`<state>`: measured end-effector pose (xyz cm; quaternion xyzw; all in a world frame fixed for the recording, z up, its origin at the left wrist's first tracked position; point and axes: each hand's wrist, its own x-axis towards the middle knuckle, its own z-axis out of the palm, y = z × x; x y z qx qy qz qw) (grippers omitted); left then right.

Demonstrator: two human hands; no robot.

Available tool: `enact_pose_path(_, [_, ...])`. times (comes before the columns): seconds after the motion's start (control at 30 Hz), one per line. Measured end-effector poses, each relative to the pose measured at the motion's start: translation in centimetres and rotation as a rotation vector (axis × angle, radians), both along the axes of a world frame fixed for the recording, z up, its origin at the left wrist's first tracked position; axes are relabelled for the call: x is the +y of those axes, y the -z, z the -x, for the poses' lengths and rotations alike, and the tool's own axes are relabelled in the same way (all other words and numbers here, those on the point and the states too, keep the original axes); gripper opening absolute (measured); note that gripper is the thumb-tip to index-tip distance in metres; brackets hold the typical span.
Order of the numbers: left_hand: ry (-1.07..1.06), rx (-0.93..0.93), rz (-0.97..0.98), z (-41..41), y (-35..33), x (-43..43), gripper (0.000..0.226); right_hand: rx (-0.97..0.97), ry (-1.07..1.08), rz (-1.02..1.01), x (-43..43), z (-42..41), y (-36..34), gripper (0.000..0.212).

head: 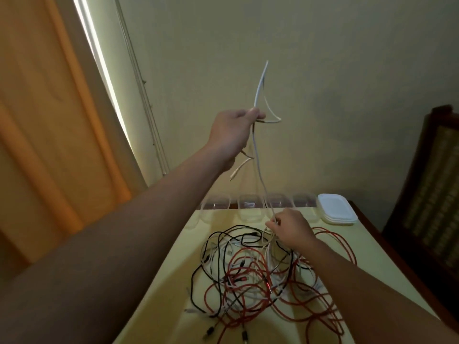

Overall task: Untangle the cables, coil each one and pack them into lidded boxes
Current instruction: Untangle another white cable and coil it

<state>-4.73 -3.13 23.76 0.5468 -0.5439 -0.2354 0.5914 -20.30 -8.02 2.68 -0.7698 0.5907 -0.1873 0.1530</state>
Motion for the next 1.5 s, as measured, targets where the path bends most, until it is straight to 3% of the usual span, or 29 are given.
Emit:
enact_pose_path(0.13, [-0.079, -0.025, 0.002, -0.9, 0.4, 0.0, 0.024, -0.117, -0.017, -0.068, 0.1, 0.5, -1.8, 0.037])
enact_pose_path(0.3, [-0.200, -0.225, -0.124, -2.0, 3.8, 0.1, 0.021, -0.671, 0.041, -0.196, 0.0, 1.1, -7.8, 0.036])
enact_pose_path(0.4, [-0.183, -0.321, -0.296, -2.4, 6.7, -0.3, 0.049, -0.954, 0.039, -0.299, 0.2, 1.4, -11.7, 0.034])
enact_pose_path(0.47, [-0.143, -0.334, -0.342, -2.3, 8.2, -0.3, 0.046, -1.104, 0.020, -0.344, 0.3, 1.5, -14.1, 0.033])
enact_pose_path(0.53, [-0.025, -0.349, -0.361, -1.7, 9.2, 0.0, 0.041, -1.176, -0.013, -0.364, 0.3, 1.6, -15.9, 0.033])
enact_pose_path(0.67, [0.217, -0.406, -0.347, 0.3, 10.2, 0.7, 0.053, -1.239, -0.060, -0.414, 0.3, 2.1, -18.0, 0.034])
enact_pose_path(0.9, [0.176, -0.447, -0.182, 2.5, 9.9, -0.2, 0.017, -1.336, -0.040, -0.390, 1.3, 2.9, -17.7, 0.038])
enact_pose_path(1.03, [0.031, -0.380, -0.133, 2.1, 8.5, -0.8, 0.023, -1.239, 0.137, -0.171, 1.6, 3.1, -14.2, 0.067])
enact_pose_path(1.13, [-0.038, -0.357, -0.103, 1.9, 6.8, -1.2, 0.024, -1.147, 0.150, -0.147, 1.8, 2.7, -9.7, 0.075])
enact_pose_path(1.2, [-0.081, -0.334, -0.074, 1.9, 5.5, -1.5, 0.023, -0.997, 0.142, -0.074, 2.1, 2.2, -6.7, 0.070])
enact_pose_path(1.27, [-0.127, -0.309, -0.022, 1.9, 3.8, -1.8, 0.024, -0.667, 0.096, 0.053, 1.8, 1.8, -4.0, 0.047])
enact_pose_path(1.33, [-0.171, -0.347, 0.030, 1.9, 1.9, -2.1, 0.026, -0.410, 0.021, -0.022, 1.7, 1.2, -2.2, 0.027])
enact_pose_path(1.43, [-0.237, -0.403, 0.113, 1.8, -0.9, -2.7, 0.028, -0.278, -0.016, -0.067, 1.5, 0.5, -0.8, 0.031])
enact_pose_path(1.5, [-0.254, -0.425, 0.149, 1.7, -2.1, -3.0, 0.027, -0.318, -0.015, -0.043, 1.6, 0.1, -0.7, 0.029])
